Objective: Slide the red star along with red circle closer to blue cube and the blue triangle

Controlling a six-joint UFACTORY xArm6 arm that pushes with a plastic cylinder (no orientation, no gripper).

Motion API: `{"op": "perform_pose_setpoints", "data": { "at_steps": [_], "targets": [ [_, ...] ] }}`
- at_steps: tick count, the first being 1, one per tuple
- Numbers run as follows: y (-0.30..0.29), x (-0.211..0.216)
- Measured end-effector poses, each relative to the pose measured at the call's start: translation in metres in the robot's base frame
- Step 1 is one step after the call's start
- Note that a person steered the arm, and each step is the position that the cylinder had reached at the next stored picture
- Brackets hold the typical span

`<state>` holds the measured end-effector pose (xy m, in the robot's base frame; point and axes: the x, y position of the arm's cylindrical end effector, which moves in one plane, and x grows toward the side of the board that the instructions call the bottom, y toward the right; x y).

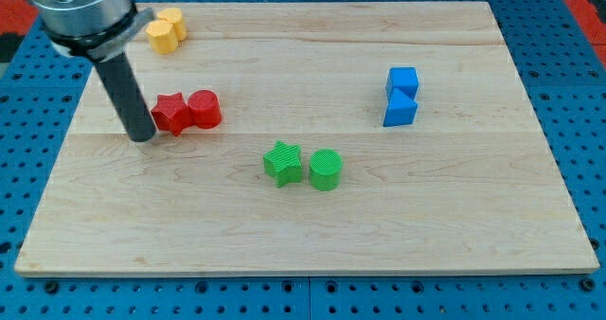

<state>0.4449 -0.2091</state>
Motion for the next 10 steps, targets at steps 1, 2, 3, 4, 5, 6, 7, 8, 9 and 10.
{"op": "perform_pose_setpoints", "data": {
  "at_steps": [1,2,3,4,5,6,7,8,9,10],
  "targets": [
    [-0.038,-0.007],
    [-0.026,-0.011],
    [0.012,-0.011],
    [0.041,-0.013],
    [0.045,-0.022],
    [0.045,-0.033],
    [0.039,-0.047],
    [0.038,-0.048],
    [0.049,-0.048],
    [0.070,-0.044]
  ]
}}
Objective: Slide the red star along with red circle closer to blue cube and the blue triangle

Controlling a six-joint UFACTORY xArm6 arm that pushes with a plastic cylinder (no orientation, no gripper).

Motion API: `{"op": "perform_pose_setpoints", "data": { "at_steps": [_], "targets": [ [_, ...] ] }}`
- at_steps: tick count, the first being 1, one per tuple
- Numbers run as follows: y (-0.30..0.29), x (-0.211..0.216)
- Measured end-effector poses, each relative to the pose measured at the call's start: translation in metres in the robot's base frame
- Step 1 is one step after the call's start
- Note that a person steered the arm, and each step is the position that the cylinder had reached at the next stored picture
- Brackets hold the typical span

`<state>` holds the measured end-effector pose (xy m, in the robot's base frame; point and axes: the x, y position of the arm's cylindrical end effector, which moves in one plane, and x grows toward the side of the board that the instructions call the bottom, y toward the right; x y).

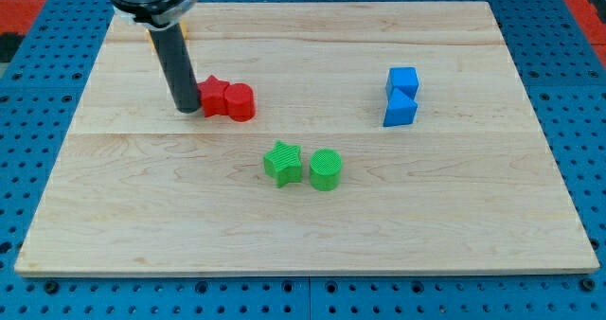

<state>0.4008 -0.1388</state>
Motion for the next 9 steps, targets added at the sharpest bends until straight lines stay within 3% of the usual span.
{"op": "perform_pose_setpoints", "data": {
  "at_steps": [3,5,9],
  "targets": [
    [0.060,0.013],
    [0.002,0.002],
    [0.064,-0.008]
  ]
}}
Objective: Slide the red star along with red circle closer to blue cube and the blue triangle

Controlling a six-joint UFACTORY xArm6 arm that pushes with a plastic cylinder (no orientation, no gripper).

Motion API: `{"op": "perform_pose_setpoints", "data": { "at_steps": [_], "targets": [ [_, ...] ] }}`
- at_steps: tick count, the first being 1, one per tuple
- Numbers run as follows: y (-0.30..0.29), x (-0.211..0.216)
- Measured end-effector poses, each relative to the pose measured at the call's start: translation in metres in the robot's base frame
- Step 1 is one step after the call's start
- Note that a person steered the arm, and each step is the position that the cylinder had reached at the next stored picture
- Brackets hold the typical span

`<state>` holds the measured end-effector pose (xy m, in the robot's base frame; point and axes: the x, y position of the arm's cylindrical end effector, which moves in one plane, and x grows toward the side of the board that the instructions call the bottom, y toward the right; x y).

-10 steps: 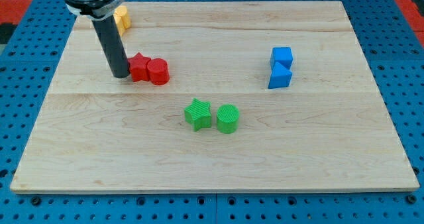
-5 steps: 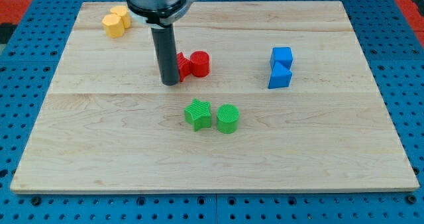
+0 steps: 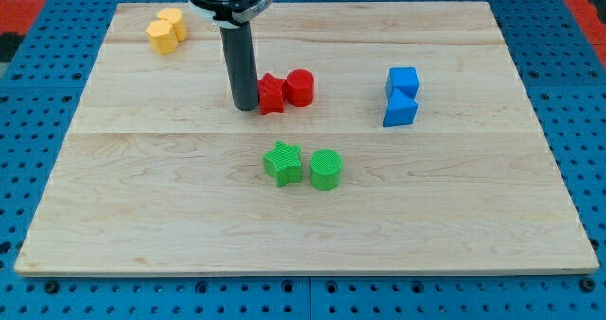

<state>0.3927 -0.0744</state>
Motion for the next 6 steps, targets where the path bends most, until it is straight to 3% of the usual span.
{"op": "perform_pose_setpoints", "data": {
  "at_steps": [2,5,6],
  "targets": [
    [0.014,-0.013],
    [0.134,0.005],
    [0.088,0.006]
  ]
}}
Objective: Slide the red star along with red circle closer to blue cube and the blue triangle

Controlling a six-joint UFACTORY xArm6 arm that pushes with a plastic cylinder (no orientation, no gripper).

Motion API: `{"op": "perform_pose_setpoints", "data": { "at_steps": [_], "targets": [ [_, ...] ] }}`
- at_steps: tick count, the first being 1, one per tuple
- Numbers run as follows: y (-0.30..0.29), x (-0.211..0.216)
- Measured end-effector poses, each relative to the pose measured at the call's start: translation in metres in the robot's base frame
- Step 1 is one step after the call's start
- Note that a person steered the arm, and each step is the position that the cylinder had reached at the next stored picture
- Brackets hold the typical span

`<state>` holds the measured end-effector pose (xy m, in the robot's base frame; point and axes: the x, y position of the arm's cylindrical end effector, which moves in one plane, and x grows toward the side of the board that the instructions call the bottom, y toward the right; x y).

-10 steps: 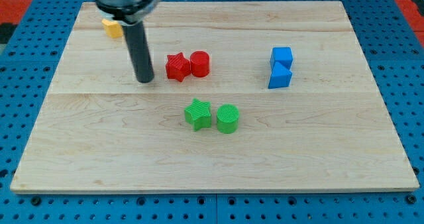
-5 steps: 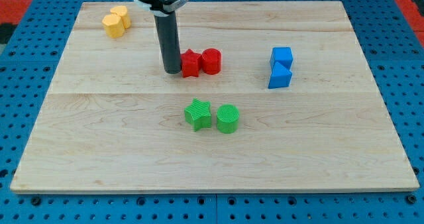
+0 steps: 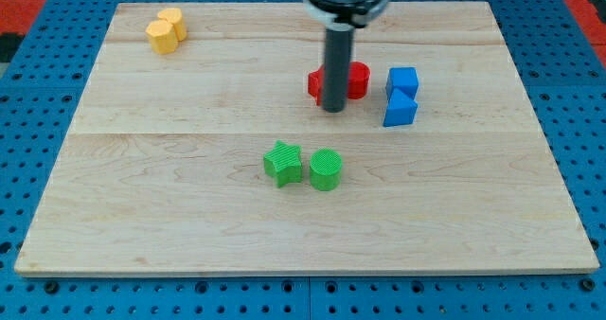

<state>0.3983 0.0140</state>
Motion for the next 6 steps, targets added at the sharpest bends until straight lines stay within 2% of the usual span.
{"op": "perform_pose_setpoints", "data": {
  "at_steps": [1,2,4,6],
  "targets": [
    [-0.057,-0.007],
    [-0.054,-0.041],
    [0.020,-0.048],
    [0.047,-0.045]
  ]
}}
